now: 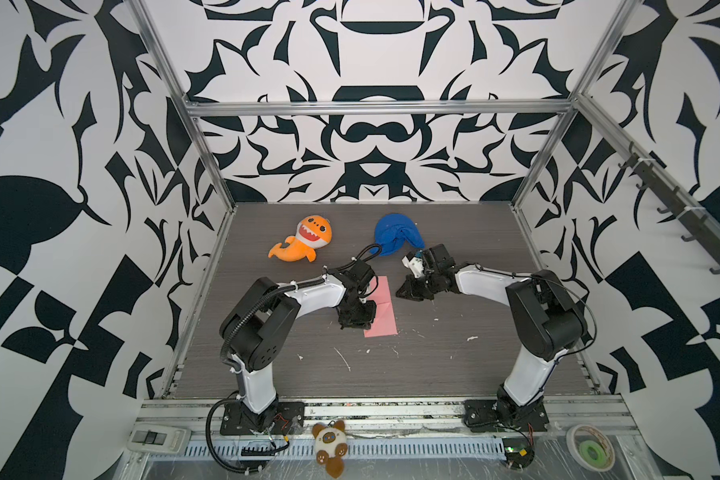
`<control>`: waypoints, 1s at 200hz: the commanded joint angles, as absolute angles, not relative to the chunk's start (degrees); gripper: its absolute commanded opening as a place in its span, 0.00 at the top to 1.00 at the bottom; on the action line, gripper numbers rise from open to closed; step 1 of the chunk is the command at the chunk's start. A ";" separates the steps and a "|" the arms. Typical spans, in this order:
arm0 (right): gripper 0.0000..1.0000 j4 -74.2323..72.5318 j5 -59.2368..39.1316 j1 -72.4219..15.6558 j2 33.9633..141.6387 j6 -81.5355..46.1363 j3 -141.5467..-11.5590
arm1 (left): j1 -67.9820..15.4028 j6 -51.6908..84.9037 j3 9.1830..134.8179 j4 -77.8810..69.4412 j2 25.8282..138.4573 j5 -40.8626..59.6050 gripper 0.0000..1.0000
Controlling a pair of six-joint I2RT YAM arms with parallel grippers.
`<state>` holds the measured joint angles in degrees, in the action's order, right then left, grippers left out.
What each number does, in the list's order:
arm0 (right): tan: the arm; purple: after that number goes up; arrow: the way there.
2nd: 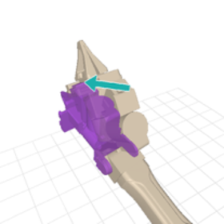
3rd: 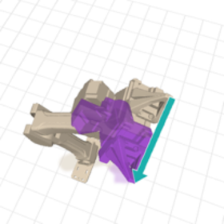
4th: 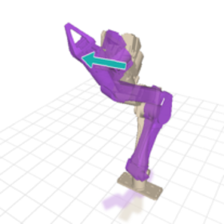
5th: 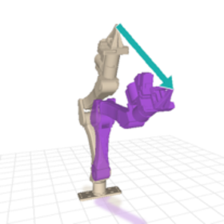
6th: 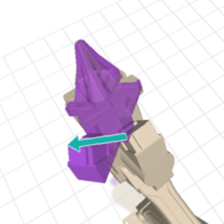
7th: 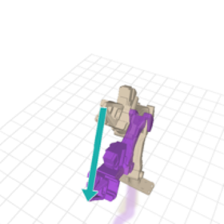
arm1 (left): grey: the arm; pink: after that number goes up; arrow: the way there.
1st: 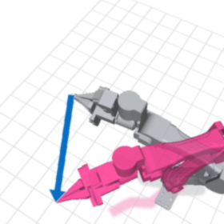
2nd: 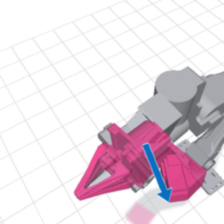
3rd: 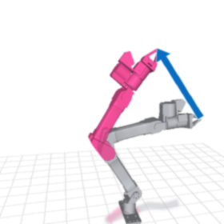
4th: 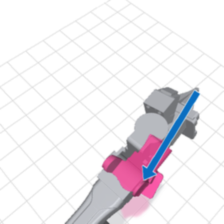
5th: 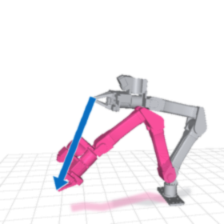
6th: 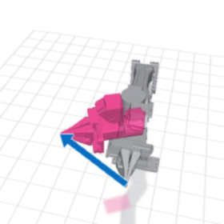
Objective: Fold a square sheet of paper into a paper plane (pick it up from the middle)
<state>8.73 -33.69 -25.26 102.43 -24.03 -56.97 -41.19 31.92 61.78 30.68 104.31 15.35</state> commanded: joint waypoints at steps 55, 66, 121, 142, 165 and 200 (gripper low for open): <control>0.98 1.62 -39.43 -30.23 107.63 -29.18 -57.33 | -40.69 30.89 61.57 35.65 107.14 11.14 1.00; 0.98 2.01 -38.67 -30.21 107.84 -28.97 -57.00 | -40.69 31.01 61.68 35.58 106.97 11.13 1.00; 0.99 7.12 -32.29 -30.23 109.05 -26.12 -55.75 | -40.69 35.98 62.95 30.76 103.30 13.90 1.00; 0.99 6.62 -31.49 -30.23 109.51 -27.40 -54.92 | -40.87 45.26 59.65 19.92 100.19 16.69 0.99; 1.00 5.45 -31.04 -30.23 109.67 -28.94 -54.08 | -40.87 53.73 55.98 10.57 99.36 17.03 0.94; 1.00 5.49 -30.54 -30.23 110.48 -30.10 -53.79 | -41.19 55.70 57.00 10.07 101.95 17.63 0.95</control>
